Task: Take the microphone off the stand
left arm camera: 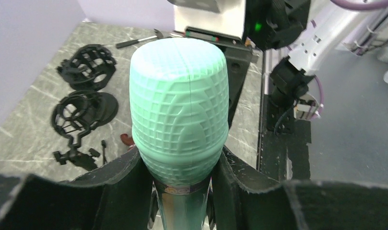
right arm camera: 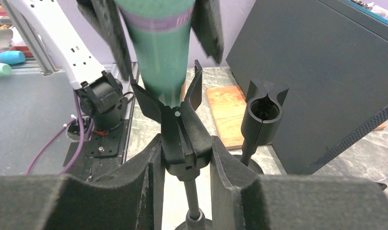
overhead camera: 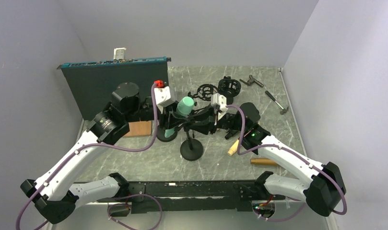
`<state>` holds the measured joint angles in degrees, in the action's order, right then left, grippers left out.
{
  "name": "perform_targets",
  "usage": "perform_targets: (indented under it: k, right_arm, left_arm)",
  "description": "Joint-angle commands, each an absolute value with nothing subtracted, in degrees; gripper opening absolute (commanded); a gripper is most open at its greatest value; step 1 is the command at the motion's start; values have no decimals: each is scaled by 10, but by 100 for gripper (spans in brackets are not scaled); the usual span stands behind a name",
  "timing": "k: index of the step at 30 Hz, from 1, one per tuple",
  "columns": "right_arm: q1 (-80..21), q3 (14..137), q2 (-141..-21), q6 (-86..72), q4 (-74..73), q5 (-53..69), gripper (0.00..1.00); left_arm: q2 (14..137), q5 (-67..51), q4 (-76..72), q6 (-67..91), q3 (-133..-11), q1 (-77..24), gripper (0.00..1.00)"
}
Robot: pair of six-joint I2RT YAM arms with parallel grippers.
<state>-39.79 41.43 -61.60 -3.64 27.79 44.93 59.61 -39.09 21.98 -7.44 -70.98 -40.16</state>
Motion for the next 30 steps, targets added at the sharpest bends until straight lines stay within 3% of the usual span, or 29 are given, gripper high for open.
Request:
perform_targets:
  k: [1, 8, 14, 15, 18, 21, 26, 30]
  right_arm:
    - [-399, 425, -631, -34, 301, 438, 0]
    - [-400, 426, -643, -37, 297, 422, 0]
    - [-400, 418, -632, -63, 290, 362, 0]
    - [-400, 418, -627, -67, 280, 348, 4]
    - [-400, 418, -608, -87, 238, 303, 44]
    - [-400, 403, -574, -125, 205, 276, 73]
    - [-401, 427, -550, -163, 108, 272, 91]
    - [-403, 461, -539, -185, 37, 277, 97]
  left_arm:
    - [565, -313, 196, -42, -756, -399, 0]
    - [490, -170, 226, -57, -779, -399, 0]
    - [358, 24, 122, -41, -696, -398, 0]
    - [346, 42, 105, -40, -682, -398, 0]
    - [331, 78, 92, -40, -655, -399, 0]
    - [321, 98, 85, -41, -630, -398, 0]
    - [302, 110, 45, -37, -569, -398, 0]
    - [295, 112, 37, -40, -546, -397, 0]
